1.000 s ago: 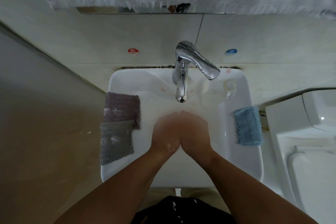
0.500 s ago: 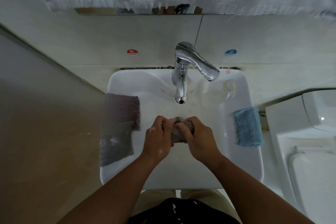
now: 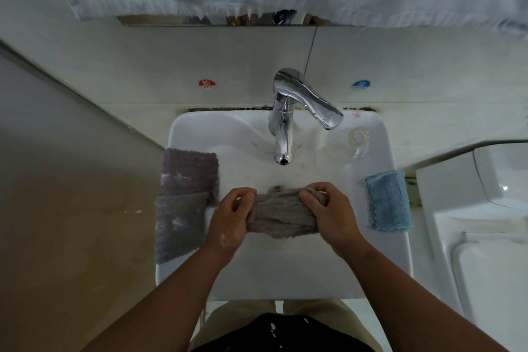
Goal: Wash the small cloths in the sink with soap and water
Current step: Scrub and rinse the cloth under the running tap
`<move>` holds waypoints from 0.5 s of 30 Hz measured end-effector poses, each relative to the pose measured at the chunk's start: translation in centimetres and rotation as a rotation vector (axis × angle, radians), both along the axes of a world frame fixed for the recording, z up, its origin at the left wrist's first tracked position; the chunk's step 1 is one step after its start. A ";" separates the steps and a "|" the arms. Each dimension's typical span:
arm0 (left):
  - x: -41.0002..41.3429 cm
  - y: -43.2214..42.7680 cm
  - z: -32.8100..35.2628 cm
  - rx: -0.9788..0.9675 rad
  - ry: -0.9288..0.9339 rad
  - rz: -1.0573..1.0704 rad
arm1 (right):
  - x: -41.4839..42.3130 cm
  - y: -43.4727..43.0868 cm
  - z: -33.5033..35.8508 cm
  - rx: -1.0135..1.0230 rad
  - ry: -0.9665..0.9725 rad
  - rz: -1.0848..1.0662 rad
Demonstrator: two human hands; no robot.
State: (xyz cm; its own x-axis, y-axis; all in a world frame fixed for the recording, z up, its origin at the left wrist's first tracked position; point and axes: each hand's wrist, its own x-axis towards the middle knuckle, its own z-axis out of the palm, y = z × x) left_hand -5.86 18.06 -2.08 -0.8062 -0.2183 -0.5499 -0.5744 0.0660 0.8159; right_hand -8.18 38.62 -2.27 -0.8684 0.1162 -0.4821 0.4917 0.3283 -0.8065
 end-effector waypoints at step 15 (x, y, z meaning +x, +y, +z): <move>0.7 -2.3 -2.0 -0.116 0.123 -0.097 | 0.8 2.1 -0.4 -0.047 -0.099 0.077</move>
State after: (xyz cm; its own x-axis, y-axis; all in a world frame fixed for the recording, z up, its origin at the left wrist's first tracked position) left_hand -5.14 15.72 -4.12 -0.8861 -0.1924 -0.4217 -0.4573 0.2137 0.8633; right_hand -7.41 40.73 -2.72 -0.8215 0.0267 -0.5695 0.5448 0.3313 -0.7704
